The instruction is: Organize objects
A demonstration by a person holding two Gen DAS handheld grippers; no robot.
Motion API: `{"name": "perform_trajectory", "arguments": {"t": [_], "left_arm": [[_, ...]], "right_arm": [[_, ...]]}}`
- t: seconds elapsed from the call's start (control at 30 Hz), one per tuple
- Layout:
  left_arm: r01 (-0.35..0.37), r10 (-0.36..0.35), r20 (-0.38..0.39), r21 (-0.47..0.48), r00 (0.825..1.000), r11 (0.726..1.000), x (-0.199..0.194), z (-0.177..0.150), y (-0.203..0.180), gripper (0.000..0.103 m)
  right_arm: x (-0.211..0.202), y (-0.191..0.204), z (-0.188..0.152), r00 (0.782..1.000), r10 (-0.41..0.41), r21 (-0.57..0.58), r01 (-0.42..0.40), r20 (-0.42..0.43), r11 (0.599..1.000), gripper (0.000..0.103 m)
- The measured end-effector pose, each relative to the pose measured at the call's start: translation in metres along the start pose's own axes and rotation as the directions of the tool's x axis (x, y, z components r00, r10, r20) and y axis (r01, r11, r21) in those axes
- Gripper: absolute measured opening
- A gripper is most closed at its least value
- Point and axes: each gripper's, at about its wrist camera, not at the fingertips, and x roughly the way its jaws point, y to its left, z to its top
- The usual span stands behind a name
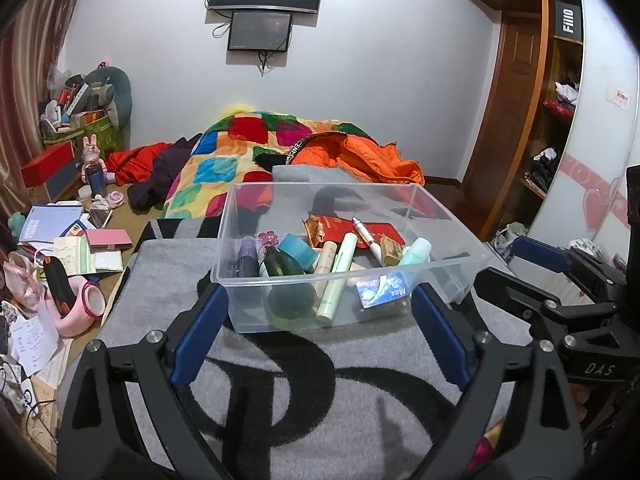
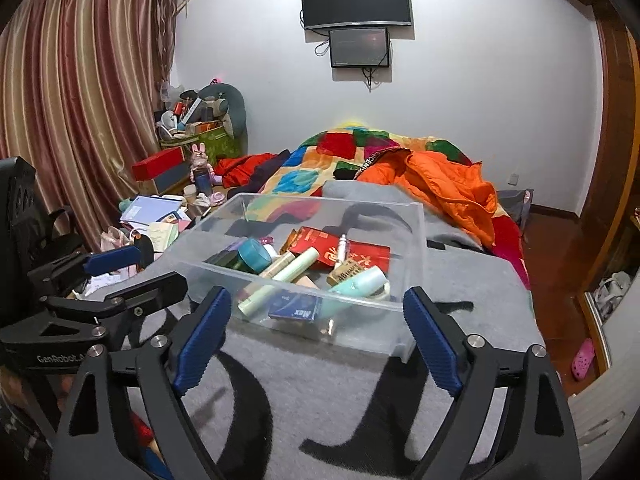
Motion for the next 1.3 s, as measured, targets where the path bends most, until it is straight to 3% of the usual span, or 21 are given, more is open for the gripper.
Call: {"name": "perform_trajectory", "arguments": {"t": [0.2, 1.3], "left_arm": [[0.004, -0.004, -0.013, -0.011, 1.0, 1.0, -0.001, -0.005, 0.0, 0.096], [0.03, -0.03, -0.023, -0.026, 0.999, 0.999, -0.008, -0.01, -0.001, 0.097]], "right_arm": [[-0.007, -0.003, -0.007, 1.0, -0.018, 0.002, 0.018, 0.0, 1.0, 0.098], [-0.016, -0.002, -0.009, 1.0, -0.014, 0.02, 0.015, -0.007, 1.0, 0.099]]}}
